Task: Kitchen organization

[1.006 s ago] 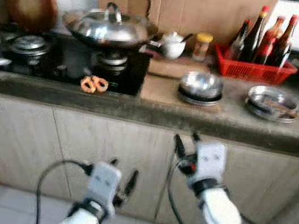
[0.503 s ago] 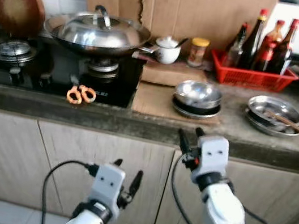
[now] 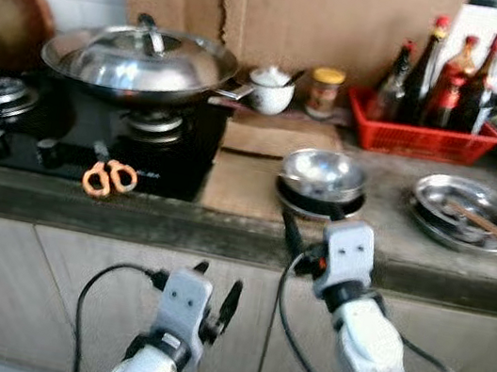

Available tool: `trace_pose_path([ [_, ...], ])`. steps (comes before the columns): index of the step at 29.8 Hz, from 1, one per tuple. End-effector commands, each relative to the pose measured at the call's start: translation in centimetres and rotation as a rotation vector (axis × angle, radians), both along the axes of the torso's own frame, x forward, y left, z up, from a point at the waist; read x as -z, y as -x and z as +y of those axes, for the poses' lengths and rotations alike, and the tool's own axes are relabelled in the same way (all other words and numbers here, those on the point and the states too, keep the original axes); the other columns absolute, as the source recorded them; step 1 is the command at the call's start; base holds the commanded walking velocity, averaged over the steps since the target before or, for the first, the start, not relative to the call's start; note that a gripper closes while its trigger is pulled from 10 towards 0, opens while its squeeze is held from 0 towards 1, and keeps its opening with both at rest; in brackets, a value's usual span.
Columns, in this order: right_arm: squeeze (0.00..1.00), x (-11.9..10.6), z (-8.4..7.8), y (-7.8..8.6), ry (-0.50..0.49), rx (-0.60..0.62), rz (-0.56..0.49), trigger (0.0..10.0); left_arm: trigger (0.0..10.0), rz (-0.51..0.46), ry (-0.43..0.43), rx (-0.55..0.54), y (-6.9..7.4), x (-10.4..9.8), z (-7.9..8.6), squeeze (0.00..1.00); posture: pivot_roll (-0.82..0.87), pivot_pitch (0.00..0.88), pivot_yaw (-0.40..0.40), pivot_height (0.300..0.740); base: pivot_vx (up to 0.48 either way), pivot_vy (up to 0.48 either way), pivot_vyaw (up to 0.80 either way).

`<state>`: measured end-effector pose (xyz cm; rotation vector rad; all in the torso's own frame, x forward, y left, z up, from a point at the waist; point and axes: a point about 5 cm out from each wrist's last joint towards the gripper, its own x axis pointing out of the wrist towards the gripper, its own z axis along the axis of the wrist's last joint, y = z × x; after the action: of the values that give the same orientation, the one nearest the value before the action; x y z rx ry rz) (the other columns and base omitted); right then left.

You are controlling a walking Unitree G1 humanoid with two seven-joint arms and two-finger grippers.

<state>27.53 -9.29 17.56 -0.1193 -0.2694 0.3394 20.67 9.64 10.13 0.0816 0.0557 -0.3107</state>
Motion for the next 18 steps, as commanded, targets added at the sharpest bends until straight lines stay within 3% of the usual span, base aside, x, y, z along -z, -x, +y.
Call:
trace_pose_path([
  [1,0.42,-0.4,-0.9,-0.3,0.019,0.028,-0.027,10.0,10.0,0.008,0.008,0.031,-0.1,0.0,-0.7,0.00,0.02,0.000,-0.011,0.740,0.000,0.000,0.00],
  [2,0.00,-0.7,-0.9,-0.6,0.030,0.026,-0.044,10.0,10.0,0.010,0.007,0.035,-0.1,0.0,-0.7,0.00,0.01,0.000,-0.010,0.740,0.000,0.000,0.00],
  [9,0.00,-2.9,-1.2,-2.6,0.115,0.032,-0.145,10.0,10.0,0.004,0.006,0.037,-0.1,-0.1,-0.8,0.00,0.02,0.001,-0.014,0.740,0.000,0.000,0.00],
  [18,0.00,-4.0,-0.5,-3.2,0.098,-0.027,-0.189,10.0,10.0,-0.005,0.003,0.030,-0.1,-0.3,-0.8,0.00,0.03,0.009,-0.024,0.740,0.000,0.000,0.00],
])
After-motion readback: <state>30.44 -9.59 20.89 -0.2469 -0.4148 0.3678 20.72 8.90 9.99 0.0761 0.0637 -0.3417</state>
